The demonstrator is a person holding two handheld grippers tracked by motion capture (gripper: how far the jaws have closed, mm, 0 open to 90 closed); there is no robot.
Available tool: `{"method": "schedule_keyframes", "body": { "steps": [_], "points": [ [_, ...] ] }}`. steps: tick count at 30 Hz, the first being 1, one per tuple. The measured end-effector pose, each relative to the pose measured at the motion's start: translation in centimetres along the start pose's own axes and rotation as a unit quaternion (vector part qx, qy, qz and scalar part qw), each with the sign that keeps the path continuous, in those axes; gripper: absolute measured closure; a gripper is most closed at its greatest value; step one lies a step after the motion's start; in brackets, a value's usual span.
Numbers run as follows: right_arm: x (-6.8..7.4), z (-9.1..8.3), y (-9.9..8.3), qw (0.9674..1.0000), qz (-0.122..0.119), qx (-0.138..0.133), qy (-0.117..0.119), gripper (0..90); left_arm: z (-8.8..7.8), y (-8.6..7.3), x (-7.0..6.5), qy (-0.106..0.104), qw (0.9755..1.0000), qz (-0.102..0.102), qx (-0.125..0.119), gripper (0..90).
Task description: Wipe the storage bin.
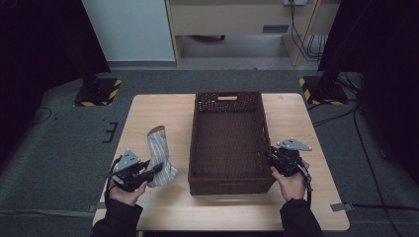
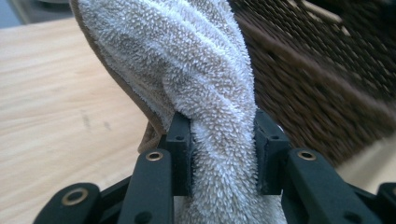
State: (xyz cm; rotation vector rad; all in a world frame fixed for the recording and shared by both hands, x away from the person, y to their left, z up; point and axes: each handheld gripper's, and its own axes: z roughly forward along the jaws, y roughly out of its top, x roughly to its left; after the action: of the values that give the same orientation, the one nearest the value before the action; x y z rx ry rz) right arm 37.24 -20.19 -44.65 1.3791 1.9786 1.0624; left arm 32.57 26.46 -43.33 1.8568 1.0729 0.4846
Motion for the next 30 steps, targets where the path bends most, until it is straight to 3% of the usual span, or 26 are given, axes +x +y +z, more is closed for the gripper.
{"method": "schedule_keyframes", "body": {
  "steps": [3,7,9,17,23,30],
  "points": [
    [-0.1,0.0,0.0,1.0,0.003,0.001,0.003,69.9,-0.1,0.8,0.6,0.022,0.9995,-0.018,-0.012,63.9],
    [-0.2,0.0,-0.1,0.9999,0.008,-0.003,0.008,69.8,0.6,1.0,1.6,0.044,0.9972,-0.058,-0.018,63.9],
    [-0.2,0.0,-0.1,0.9999,0.008,-0.005,0.008,69.8,1.1,0.9,1.9,0.057,0.9965,-0.061,-0.011,63.9],
    [-0.2,0.0,-0.2,1.0,0.001,-0.008,0.005,69.5,2.5,0.1,3.9,0.113,0.9928,-0.034,0.022,63.9],
    [-0.2,0.0,-0.3,0.9999,0.003,-0.012,0.008,69.3,3.3,-0.7,5.8,0.136,0.9887,-0.052,0.036,63.8],
    [-0.2,0.0,-0.3,0.9999,0.003,-0.013,0.008,69.1,4.1,-1.4,7.2,0.14,0.986,-0.067,0.061,63.4]
  ]
}}
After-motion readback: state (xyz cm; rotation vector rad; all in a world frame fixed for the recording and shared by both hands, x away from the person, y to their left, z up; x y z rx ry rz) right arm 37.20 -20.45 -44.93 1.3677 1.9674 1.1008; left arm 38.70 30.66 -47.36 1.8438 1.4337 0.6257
